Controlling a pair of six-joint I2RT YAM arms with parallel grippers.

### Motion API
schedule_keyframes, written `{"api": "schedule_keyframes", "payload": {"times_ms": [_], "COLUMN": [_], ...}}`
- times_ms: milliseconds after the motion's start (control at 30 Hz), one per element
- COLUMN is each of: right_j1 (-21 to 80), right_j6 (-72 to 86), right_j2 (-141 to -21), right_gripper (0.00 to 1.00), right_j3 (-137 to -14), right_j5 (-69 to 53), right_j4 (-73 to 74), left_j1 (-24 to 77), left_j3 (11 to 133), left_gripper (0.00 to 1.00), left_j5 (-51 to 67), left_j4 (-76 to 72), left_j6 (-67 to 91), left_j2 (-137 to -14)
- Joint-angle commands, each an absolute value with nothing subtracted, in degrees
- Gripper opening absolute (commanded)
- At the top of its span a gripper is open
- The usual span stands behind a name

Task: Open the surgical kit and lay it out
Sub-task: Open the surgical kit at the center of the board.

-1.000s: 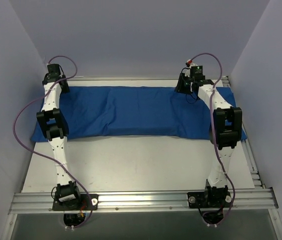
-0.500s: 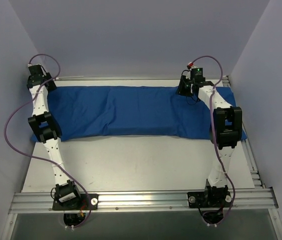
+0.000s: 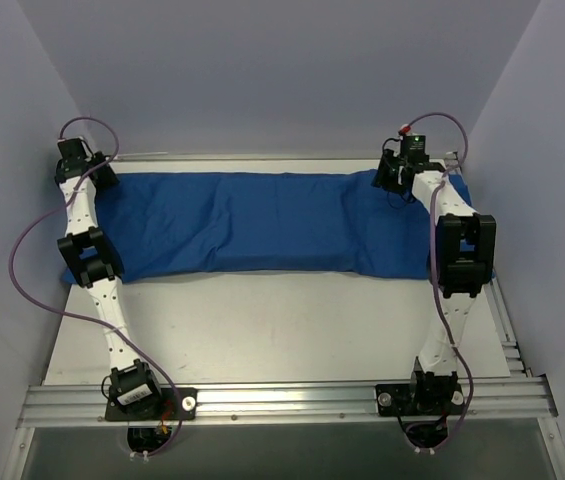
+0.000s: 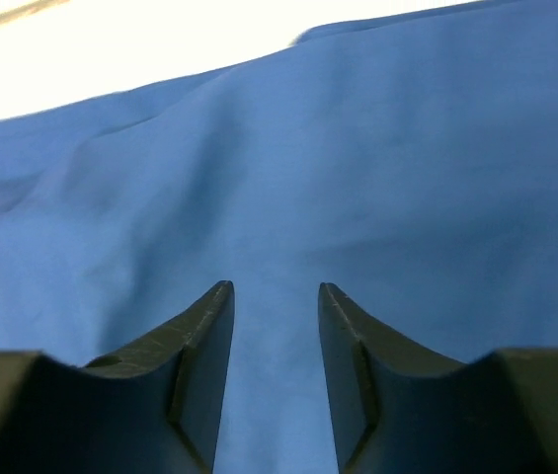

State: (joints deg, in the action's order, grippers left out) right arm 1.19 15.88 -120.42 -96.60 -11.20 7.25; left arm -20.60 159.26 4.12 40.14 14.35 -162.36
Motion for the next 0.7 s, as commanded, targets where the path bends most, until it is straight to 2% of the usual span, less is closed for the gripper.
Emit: {"api": "schedule_keyframes", "payload": {"times_ms": [0, 67, 167, 233, 367, 600, 667], "right_j1": [-5.6, -7.1, -9.6, -10.9, -12.9, -14.0, -14.9], "right_j6": [19.2, 19.3, 18.7, 18.5, 18.8, 19.9, 20.3], "right_j2": [-119.2, -119.4, -120.3, -121.4, -128.4, -143.6, -147.6], "right_gripper": [0.43, 0.48, 0.53, 0.55, 0.56, 0.61, 0.63], "right_j3": [-100.4, -101.1, -101.9, -102.0, -108.1, -132.1, -135.3], "right_j5": [-4.7, -1.2, 5.3, 5.5, 6.2, 12.7, 13.7], "right_j4": [10.8, 11.8, 12.0, 11.4, 11.8, 13.7, 13.2], "left_j1": [-22.1, -22.1, -21.9, -21.9, -21.9, -22.1, -22.4], "left_j3": [160.1, 160.1, 159.7, 159.1, 159.2, 159.3, 159.0], "left_gripper": [0.57, 0.48, 0.17, 0.03, 0.02, 0.02, 0.02], "left_j5": [4.7, 5.2, 5.6, 5.5, 4.9, 4.8, 5.3], "left_j4": [40.3, 40.3, 40.3, 40.2, 40.0, 40.7, 41.1], "left_j6": [16.0, 15.9, 15.9, 15.6, 14.9, 12.3, 12.2], "left_j2": [-161.5, -161.4, -161.2, -160.7, -160.2, -159.4, -159.3]}}
